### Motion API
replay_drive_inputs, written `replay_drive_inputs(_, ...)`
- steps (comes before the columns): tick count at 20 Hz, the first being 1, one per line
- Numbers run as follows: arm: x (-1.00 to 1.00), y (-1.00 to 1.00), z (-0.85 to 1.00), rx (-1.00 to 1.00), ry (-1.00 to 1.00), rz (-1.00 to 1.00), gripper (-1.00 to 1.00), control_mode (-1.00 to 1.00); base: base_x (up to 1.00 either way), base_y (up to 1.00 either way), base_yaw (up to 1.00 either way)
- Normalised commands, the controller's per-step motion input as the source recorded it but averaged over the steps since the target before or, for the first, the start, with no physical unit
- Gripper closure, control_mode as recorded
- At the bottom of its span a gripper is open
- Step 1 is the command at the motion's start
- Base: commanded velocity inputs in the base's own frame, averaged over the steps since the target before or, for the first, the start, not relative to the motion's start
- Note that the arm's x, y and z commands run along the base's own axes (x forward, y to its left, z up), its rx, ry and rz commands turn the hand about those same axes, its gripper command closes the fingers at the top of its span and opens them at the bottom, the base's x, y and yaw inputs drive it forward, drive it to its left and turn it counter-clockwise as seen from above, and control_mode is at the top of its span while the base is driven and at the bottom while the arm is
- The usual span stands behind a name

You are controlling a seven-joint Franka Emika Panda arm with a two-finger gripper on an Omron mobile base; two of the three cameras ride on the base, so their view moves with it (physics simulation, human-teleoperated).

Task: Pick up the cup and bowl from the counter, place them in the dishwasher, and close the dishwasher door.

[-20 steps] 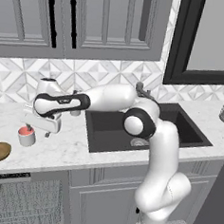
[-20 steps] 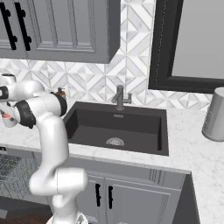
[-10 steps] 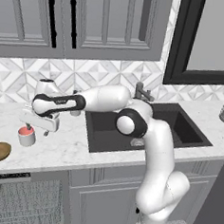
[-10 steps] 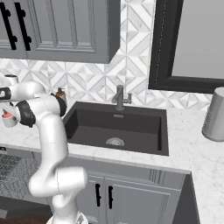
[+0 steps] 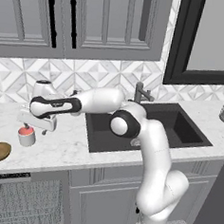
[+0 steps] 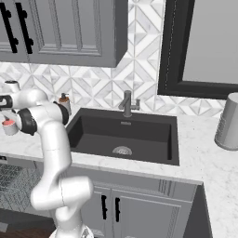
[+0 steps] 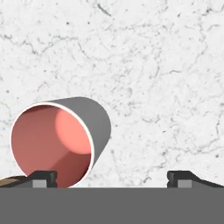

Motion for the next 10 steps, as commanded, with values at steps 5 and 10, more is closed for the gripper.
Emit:
replay_drive_inputs(5, 0.05, 0.15, -0.06, 0.00, -0.03, 0.05, -1.00, -1.00, 0.00, 0.00, 0.00)
replay_drive_inputs(10, 0.09, 0.08, -0.15, 0.00, -0.01, 0.02, -1.00, -1.00, 0.00, 0.00, 0.00)
